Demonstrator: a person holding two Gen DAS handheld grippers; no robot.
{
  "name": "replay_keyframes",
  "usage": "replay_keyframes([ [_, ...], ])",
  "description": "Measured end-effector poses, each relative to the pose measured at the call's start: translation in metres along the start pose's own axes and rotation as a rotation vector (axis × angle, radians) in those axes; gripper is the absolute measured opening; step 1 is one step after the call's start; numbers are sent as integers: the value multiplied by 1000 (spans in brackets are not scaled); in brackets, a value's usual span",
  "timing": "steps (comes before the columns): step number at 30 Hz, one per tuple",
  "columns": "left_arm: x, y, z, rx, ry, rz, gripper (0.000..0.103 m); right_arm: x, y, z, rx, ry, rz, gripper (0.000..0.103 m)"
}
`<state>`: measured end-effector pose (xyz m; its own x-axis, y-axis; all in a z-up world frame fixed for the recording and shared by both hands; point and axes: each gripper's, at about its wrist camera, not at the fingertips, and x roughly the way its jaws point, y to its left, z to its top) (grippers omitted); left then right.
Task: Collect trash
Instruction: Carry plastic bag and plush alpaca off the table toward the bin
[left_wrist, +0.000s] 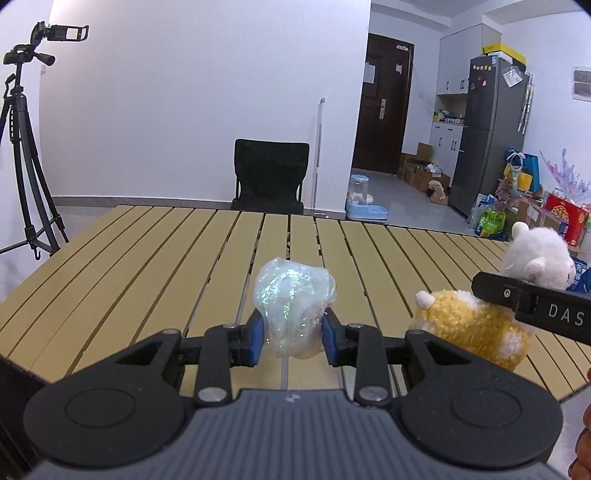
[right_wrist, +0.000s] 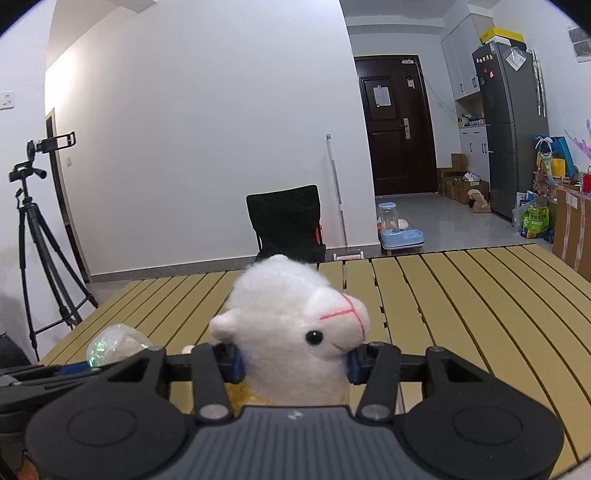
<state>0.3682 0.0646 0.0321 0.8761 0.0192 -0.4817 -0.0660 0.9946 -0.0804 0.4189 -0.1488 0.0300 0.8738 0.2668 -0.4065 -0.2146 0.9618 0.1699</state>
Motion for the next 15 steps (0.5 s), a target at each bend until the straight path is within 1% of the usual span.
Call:
replay_keyframes([
  [8, -47, -3, -27, 18, -2, -10, 32, -52, 3, -25, -11, 12, 13, 47],
  [11, -59, -4, -42, 22, 15, -13, 32, -63, 3, -39, -18, 34, 16, 47],
  [15, -69, -2, -69, 24, 57, -17, 32, -78, 2, -61, -20, 66, 19, 47],
])
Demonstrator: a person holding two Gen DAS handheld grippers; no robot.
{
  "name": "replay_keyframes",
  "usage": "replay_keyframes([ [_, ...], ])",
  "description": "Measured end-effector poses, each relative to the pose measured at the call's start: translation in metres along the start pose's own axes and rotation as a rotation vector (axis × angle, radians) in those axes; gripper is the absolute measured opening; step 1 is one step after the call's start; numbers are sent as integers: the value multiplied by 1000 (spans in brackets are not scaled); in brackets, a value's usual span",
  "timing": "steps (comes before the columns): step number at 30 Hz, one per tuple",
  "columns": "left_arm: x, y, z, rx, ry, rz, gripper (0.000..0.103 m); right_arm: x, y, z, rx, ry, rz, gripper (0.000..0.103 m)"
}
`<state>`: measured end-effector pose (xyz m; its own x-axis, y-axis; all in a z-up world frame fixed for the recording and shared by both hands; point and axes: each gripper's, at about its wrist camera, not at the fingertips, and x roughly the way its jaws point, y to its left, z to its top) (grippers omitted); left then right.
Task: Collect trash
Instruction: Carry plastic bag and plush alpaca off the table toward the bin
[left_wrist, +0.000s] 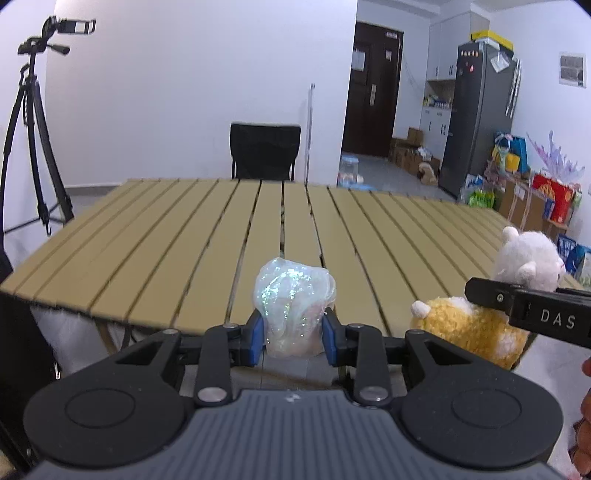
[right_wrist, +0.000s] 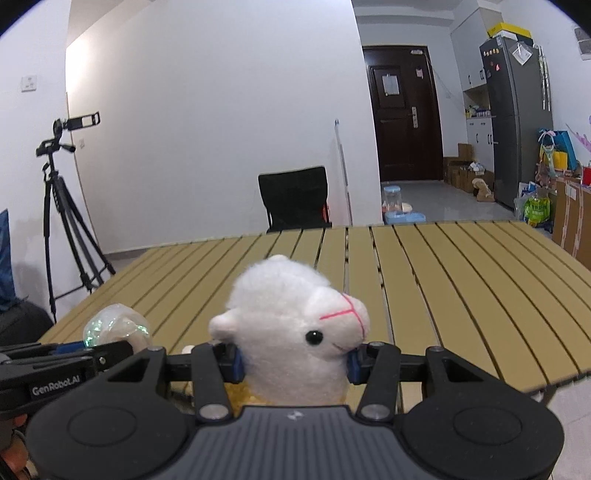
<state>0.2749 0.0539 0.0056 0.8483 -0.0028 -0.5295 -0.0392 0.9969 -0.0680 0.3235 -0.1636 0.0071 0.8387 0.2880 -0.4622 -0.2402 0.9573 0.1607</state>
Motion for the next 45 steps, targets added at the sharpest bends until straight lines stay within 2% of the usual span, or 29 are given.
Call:
replay_keyframes([
  [14, 10, 2, -91, 4, 173, 8, 32, -8, -11, -95, 4, 163, -7, 47],
  [24, 50, -2, -157, 32, 356, 44, 32, 9, -37, -174, 50, 321, -35, 47],
  [28, 60, -2, -174, 51, 397, 61, 32, 16, -49, -197, 88, 378, -45, 47],
  [31, 69, -2, -183, 58, 430, 71, 32, 24, -55, -210, 105, 419, -46, 47],
  [35, 75, -4, -187, 70, 455, 86, 32, 28, -58, -215, 99, 431, -52, 47],
  [45, 97, -17, -177, 47, 495, 83, 32, 36, -77, -214, 123, 439, -85, 47],
])
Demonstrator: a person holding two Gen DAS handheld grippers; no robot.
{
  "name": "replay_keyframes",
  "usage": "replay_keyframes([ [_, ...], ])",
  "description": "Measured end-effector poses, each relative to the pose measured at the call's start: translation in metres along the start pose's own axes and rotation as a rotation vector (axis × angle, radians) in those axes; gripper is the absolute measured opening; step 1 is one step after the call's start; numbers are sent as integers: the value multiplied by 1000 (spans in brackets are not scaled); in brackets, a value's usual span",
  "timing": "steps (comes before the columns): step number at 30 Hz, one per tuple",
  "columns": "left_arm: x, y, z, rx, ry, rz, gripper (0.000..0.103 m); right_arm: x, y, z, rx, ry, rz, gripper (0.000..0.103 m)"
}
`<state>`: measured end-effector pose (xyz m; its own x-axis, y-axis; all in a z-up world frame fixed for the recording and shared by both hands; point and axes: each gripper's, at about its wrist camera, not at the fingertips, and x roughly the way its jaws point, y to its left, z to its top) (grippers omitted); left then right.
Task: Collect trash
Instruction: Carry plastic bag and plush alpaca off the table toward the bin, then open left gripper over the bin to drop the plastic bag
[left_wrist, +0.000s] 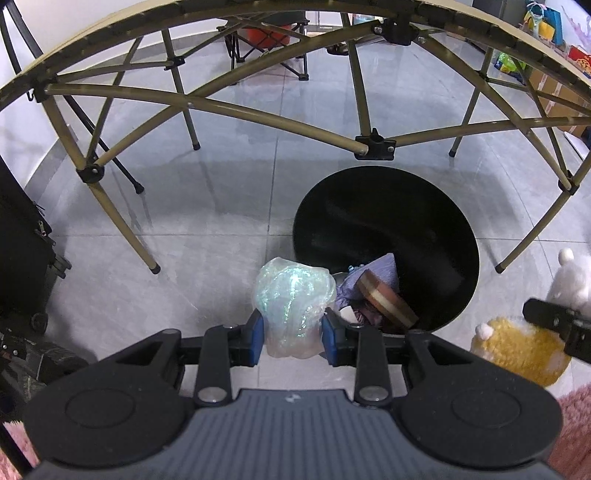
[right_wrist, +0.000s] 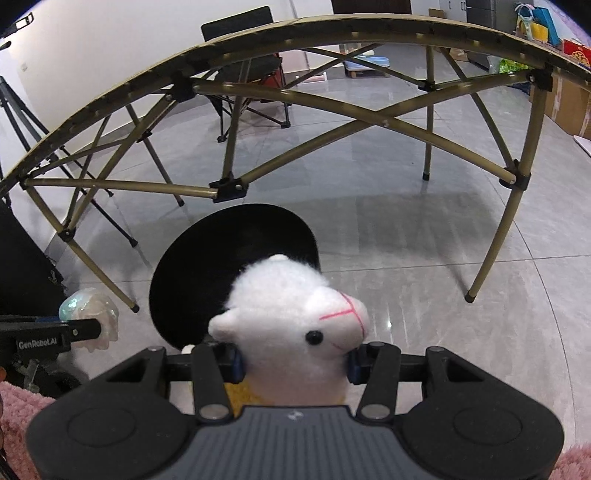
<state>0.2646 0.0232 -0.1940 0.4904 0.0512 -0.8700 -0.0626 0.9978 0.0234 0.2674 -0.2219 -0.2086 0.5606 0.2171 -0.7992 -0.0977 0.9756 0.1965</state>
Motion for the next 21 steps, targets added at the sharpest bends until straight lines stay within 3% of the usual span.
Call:
replay_keyframes([
  [21, 46, -75, 50, 21, 62, -21, 33, 17, -58, 3, 117, 2, -112, 47],
])
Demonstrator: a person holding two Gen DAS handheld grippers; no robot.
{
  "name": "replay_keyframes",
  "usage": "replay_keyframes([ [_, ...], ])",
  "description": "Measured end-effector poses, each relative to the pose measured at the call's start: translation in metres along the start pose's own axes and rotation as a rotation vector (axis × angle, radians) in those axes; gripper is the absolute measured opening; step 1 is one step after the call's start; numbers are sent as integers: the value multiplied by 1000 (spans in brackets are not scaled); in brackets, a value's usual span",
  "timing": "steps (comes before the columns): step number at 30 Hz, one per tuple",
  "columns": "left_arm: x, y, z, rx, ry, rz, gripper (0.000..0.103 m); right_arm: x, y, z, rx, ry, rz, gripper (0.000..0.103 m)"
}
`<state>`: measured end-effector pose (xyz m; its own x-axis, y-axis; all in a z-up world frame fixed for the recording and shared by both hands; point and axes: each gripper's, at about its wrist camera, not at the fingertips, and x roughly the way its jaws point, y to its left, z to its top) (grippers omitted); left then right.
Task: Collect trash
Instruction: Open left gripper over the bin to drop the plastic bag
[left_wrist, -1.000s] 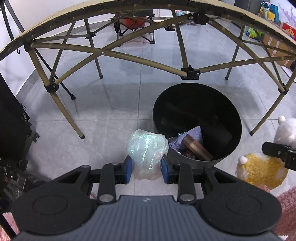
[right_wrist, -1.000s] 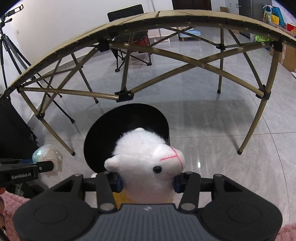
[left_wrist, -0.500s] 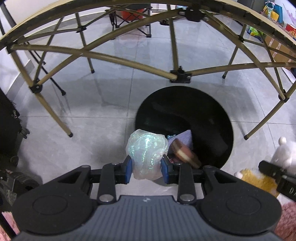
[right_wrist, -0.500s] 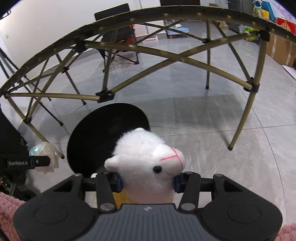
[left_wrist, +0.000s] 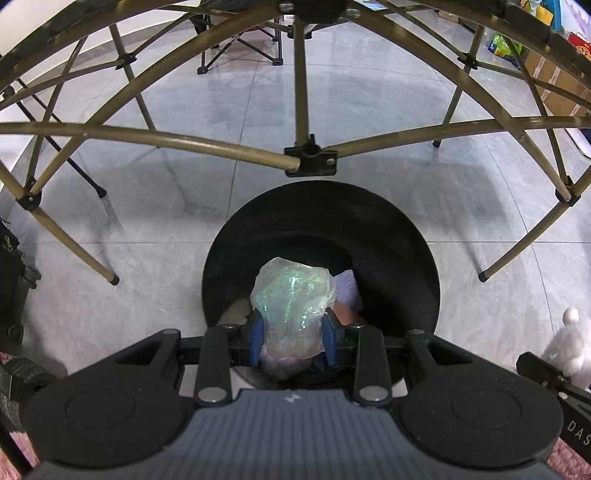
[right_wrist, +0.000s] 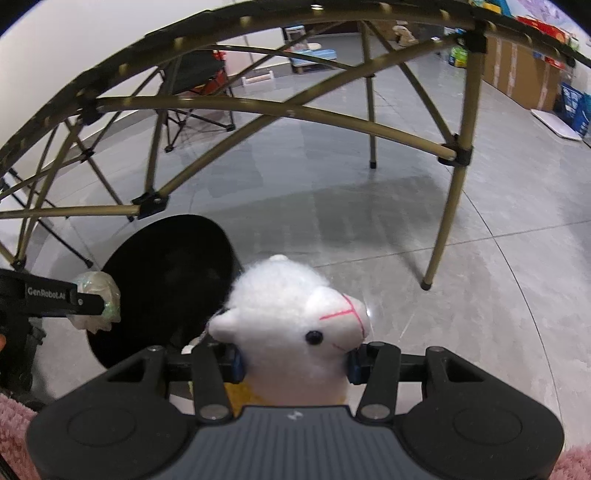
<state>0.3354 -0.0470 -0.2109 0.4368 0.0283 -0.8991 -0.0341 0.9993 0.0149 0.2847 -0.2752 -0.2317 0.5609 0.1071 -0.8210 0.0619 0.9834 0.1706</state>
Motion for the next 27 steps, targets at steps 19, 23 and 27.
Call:
replay_keyframes([
  [19, -3, 1, 6, -21, -48, 78, 101, 6, 1, 2, -11, 9, -15, 47],
  [23, -8, 13, 5, -45, -55, 90, 101, 3, 17, 6, -57, -14, -7, 47],
  [27, -16, 26, 2, -65, -74, 116, 101, -1, 37, 13, -106, -42, 5, 47],
])
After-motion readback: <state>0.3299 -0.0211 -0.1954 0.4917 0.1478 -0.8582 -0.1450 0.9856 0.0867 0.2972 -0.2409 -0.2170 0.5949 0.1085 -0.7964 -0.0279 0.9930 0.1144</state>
